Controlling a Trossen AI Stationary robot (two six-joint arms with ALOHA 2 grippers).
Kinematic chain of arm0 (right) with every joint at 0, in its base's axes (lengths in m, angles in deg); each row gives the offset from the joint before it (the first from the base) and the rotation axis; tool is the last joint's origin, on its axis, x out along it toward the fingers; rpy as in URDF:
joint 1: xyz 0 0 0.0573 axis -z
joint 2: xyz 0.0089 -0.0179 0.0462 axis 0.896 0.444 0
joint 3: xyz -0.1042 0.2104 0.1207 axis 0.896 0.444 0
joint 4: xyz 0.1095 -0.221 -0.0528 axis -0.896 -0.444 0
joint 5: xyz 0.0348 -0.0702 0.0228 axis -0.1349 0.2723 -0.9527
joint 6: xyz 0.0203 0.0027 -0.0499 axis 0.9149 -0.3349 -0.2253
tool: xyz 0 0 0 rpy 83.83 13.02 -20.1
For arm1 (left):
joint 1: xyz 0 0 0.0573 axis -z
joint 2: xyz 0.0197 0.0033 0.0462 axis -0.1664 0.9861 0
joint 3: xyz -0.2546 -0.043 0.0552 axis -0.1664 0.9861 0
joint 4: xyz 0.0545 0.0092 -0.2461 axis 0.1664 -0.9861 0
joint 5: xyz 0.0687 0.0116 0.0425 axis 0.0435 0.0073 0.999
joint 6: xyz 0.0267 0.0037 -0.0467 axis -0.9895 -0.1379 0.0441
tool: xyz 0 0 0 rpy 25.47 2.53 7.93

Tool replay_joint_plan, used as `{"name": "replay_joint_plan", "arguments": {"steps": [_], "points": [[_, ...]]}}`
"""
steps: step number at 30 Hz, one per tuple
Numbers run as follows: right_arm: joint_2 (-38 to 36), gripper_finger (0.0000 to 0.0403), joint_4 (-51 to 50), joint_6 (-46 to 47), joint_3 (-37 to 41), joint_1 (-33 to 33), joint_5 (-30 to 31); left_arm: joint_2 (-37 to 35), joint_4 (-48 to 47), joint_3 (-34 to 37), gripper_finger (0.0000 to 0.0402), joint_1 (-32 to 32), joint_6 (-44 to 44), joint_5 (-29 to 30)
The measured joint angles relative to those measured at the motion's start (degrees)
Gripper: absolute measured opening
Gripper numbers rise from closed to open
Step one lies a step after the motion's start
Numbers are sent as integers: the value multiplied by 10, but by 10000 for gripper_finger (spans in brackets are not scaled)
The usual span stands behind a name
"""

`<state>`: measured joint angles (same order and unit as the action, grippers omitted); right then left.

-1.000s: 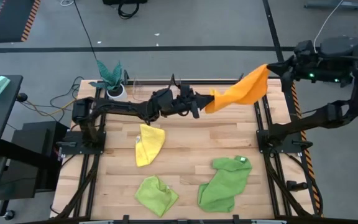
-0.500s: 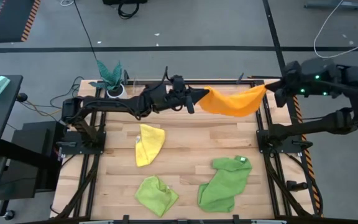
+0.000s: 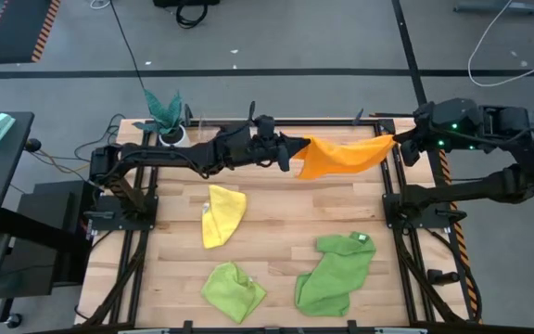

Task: Fold microfiber towels
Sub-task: Fold the orange towel

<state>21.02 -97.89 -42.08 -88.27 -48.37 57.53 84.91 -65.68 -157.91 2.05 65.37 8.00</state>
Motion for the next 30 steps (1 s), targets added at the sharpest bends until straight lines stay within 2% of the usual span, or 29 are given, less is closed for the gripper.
{"name": "replay_joint_plan", "arguments": {"steps": [17,22,26,30], "points": [[0,39,-3,19,2,0,-6,-16,13,0,3,-17,3,-30],[1,37,-2,37,9,0,-25,-16,12,0,3,-12,4,-34],[0,31,0,53,36,0,-39,-16,27,0,3,-16,19,-49],[1,33,35,59,115,-1,-105,-16,35,0,3,-17,26,-53]]}}
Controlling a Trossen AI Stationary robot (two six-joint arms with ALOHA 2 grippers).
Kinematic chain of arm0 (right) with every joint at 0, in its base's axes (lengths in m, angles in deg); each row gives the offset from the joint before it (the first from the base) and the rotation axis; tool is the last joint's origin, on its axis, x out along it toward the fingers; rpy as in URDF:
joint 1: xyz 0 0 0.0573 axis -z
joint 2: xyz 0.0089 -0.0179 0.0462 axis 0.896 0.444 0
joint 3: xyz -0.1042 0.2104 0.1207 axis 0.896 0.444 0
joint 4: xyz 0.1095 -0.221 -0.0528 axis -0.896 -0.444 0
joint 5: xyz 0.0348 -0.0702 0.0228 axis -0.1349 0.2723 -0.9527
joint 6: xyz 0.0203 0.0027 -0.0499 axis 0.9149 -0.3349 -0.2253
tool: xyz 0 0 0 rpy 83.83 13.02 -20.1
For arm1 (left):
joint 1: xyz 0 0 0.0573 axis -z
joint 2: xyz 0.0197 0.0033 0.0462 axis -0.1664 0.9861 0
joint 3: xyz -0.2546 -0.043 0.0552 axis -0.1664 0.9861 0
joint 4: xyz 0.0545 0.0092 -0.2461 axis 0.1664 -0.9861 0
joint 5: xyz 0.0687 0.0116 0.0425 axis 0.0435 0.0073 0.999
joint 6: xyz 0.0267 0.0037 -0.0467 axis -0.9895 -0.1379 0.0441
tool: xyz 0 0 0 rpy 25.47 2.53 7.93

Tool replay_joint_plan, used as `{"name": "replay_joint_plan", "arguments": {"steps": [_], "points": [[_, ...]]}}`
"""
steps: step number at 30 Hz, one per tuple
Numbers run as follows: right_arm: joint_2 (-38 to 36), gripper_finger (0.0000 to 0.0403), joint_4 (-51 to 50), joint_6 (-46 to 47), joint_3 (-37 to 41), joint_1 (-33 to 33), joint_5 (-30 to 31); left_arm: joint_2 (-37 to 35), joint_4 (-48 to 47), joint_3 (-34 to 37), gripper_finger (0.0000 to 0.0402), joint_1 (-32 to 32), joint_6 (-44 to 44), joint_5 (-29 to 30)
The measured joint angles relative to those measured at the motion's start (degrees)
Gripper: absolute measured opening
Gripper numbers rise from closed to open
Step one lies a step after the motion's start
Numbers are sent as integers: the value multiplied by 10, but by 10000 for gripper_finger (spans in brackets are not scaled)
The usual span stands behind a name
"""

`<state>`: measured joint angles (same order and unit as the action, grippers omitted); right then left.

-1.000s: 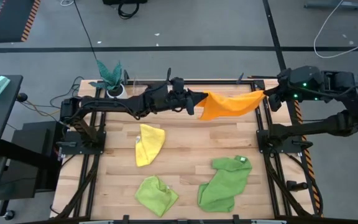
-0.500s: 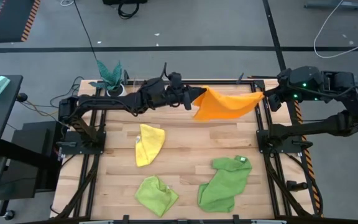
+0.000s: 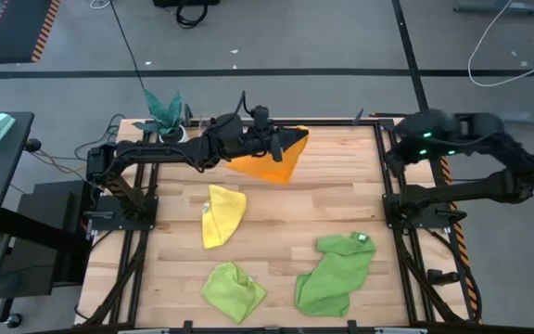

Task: Fold microfiber towels
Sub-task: Fold the orange towel

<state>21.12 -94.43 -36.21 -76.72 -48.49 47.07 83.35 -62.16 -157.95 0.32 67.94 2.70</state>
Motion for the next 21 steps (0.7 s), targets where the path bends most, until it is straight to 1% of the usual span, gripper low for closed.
{"name": "replay_joint_plan", "arguments": {"steps": [2,4,6,8,12,16,21], "points": [[1,35,51,-7,39,-6,-12,0,-2,0,3,0,0,-1],[2,36,122,-9,67,-19,-12,0,-2,0,3,1,2,-1],[7,37,200,-12,83,-37,-12,0,-2,0,3,0,5,-1],[20,36,248,-20,91,-60,-8,0,-2,0,3,-3,5,2],[61,37,255,-41,102,-88,34,-4,-1,0,3,-11,5,4],[108,53,275,-50,103,-104,36,-7,1,0,3,-17,4,4],[139,80,280,-50,73,-127,39,-7,0,0,3,-25,5,-8]]}}
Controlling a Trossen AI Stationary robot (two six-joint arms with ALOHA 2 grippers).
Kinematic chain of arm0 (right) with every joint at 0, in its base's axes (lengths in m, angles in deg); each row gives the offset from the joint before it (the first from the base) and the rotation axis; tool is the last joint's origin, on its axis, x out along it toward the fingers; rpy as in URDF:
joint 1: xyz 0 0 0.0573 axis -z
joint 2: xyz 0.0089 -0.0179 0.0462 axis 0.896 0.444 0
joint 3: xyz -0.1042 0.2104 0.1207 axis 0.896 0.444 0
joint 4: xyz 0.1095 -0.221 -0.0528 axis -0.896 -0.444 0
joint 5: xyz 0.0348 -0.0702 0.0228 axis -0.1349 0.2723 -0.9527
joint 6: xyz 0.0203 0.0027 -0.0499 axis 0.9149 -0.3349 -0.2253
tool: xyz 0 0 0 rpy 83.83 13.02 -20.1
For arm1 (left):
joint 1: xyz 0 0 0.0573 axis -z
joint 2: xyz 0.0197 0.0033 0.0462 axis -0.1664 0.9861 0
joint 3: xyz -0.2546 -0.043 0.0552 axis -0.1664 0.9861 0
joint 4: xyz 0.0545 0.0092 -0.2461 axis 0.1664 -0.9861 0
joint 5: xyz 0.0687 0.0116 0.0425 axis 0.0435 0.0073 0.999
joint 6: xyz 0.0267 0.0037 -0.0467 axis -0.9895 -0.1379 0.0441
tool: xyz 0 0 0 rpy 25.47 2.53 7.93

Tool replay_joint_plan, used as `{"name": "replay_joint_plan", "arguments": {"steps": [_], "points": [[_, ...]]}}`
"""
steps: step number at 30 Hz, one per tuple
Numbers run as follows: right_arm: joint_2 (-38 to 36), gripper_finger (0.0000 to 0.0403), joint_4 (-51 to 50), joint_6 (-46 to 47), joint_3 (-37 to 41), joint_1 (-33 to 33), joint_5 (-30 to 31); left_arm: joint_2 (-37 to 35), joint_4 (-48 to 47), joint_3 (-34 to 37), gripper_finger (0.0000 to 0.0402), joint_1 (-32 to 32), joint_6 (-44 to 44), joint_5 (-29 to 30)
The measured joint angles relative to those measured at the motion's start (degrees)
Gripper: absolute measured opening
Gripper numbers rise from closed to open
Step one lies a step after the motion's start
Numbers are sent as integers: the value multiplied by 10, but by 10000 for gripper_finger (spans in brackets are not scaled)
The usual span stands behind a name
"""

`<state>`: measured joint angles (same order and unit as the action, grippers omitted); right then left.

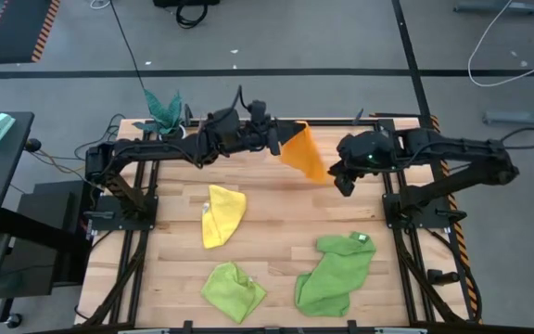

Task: Fold microfiber towels
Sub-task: Fold the orange towel

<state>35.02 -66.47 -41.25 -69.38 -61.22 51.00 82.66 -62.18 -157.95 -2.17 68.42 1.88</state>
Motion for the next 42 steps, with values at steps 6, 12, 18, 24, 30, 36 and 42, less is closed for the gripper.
{"name": "replay_joint_plan", "arguments": {"steps": [6,12,18,24,30,36,42], "points": [[20,96,12,21,-22,-6,17,0,0,0,3,-1,0,-1],[51,94,90,24,-22,-35,16,0,2,0,3,-1,0,-6],[72,94,97,52,-22,-36,24,0,16,0,3,-2,0,-5],[79,93,110,70,-22,-42,23,0,24,0,3,-7,0,-5],[76,93,136,79,-22,-49,32,0,26,0,3,-12,0,-5],[100,93,157,76,-22,-48,37,0,32,0,3,-12,-1,-5],[122,93,135,69,-22,-36,46,-1,20,-26,3,-12,-21,-12]]}}
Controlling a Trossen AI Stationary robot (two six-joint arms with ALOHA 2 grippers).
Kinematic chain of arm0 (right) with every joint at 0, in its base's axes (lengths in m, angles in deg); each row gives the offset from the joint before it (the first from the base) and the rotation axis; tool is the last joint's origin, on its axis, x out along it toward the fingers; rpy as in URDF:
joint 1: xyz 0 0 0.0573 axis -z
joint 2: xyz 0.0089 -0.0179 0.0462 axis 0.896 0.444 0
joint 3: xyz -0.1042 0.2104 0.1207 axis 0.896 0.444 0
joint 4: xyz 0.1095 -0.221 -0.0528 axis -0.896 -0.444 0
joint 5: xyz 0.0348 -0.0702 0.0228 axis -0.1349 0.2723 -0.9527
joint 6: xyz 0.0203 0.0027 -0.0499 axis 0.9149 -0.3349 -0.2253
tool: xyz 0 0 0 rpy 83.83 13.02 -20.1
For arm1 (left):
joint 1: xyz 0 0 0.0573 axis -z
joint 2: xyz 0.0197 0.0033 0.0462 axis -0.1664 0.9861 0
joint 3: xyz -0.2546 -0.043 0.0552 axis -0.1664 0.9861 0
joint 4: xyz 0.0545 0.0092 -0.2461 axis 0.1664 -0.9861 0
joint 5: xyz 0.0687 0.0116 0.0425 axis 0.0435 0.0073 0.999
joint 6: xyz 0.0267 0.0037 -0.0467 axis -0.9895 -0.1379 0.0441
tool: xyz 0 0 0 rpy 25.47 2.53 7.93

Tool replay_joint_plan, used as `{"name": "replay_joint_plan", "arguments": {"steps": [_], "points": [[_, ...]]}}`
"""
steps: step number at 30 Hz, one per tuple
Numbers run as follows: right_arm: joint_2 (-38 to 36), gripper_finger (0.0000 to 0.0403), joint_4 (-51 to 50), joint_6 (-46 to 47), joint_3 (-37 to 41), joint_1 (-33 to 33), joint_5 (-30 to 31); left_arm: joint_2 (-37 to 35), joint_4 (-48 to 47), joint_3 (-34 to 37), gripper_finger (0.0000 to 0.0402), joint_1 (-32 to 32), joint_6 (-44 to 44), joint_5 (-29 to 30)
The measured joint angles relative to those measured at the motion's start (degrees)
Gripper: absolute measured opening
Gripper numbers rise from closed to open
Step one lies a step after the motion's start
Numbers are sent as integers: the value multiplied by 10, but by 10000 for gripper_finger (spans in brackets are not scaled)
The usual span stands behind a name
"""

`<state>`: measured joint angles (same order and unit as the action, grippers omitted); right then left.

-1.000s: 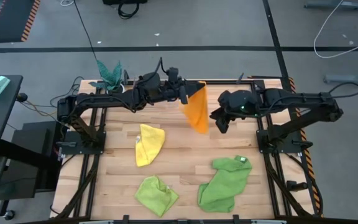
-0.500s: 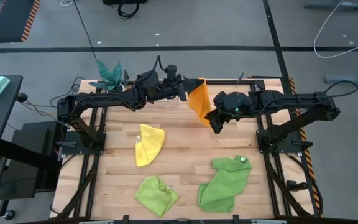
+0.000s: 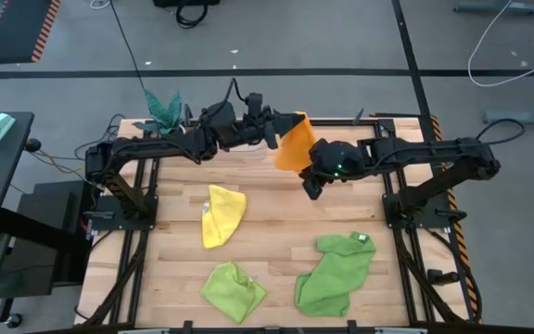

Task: Fold microfiber towels
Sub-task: Fold the orange towel

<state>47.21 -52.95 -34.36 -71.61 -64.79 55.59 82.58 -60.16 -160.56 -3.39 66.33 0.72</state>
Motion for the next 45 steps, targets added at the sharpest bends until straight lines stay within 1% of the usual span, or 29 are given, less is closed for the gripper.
{"name": "replay_joint_plan", "arguments": {"steps": [8,14,21,28,39,45], "points": [[-36,94,-6,7,0,3,3,0,-60,-39,3,0,-35,-8],[-59,93,-45,37,0,2,31,0,-61,-41,3,-5,-36,-9],[-47,93,-57,49,0,2,46,0,-61,-41,3,-7,-37,-9],[-21,93,-34,49,0,2,46,0,-61,-41,3,-7,-37,-9],[-29,93,-32,51,-11,2,46,1,-64,-41,3,-11,-36,-9],[-28,93,-33,56,-12,3,62,1,-63,-41,3,-11,-37,-9]]}}
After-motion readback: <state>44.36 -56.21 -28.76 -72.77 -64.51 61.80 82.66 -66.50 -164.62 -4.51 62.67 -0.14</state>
